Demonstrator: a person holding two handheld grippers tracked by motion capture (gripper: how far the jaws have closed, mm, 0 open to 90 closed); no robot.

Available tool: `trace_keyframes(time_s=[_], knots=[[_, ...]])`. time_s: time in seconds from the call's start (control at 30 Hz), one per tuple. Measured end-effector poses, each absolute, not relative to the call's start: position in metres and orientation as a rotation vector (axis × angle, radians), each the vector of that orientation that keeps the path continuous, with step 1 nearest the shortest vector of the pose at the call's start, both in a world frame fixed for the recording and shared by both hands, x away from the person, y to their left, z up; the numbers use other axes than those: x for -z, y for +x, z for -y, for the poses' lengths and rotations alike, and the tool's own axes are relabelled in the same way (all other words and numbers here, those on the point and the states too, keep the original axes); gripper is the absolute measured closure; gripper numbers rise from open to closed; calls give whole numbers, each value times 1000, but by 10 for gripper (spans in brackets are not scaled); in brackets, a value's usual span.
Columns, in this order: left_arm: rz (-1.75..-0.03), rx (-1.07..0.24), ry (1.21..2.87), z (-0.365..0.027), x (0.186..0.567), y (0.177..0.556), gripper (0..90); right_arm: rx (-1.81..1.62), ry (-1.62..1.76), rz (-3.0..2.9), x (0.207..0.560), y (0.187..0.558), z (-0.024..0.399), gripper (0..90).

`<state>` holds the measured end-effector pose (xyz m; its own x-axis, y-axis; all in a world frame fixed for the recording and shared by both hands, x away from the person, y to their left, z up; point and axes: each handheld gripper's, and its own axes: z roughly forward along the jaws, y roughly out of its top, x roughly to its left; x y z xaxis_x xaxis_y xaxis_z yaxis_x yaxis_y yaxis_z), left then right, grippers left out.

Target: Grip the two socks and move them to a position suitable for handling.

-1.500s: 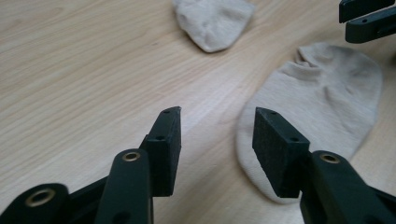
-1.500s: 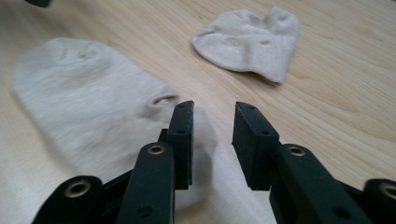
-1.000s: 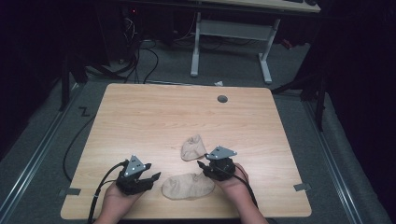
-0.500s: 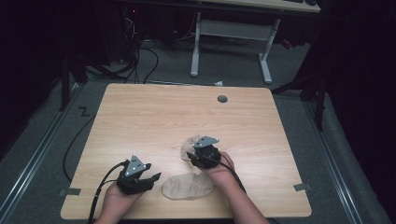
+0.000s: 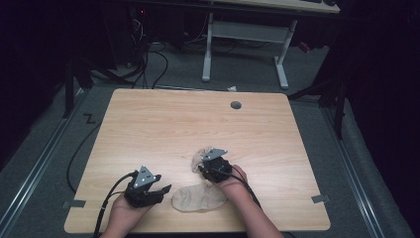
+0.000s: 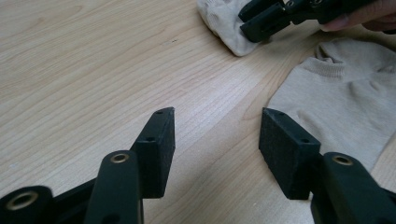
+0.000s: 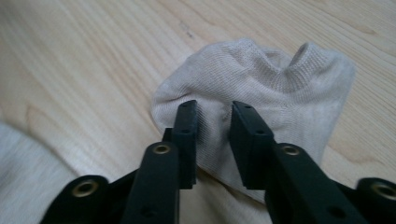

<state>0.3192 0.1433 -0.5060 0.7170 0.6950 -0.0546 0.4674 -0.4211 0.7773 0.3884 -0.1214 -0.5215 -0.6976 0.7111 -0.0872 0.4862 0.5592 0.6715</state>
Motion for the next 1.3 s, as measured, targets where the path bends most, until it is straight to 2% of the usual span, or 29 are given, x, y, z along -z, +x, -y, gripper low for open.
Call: trace_keyframes(time_s=[0.13, 0.23, 0.87, 1.3], knots=[[-873, -345, 2103, -142, 507, 319, 461, -887, 940, -2456, 521, 376, 121, 822], [-867, -342, 2109, -140, 507, 318, 461, -901, 946, -2467, 520, 370, 124, 847], [-863, -328, 2113, -137, 509, 321, 461, -1150, 1024, -2318, 491, 350, 152, 849], [-874, -320, 2109, -136, 509, 321, 460, -1189, 1138, -2264, 495, 354, 179, 827]])
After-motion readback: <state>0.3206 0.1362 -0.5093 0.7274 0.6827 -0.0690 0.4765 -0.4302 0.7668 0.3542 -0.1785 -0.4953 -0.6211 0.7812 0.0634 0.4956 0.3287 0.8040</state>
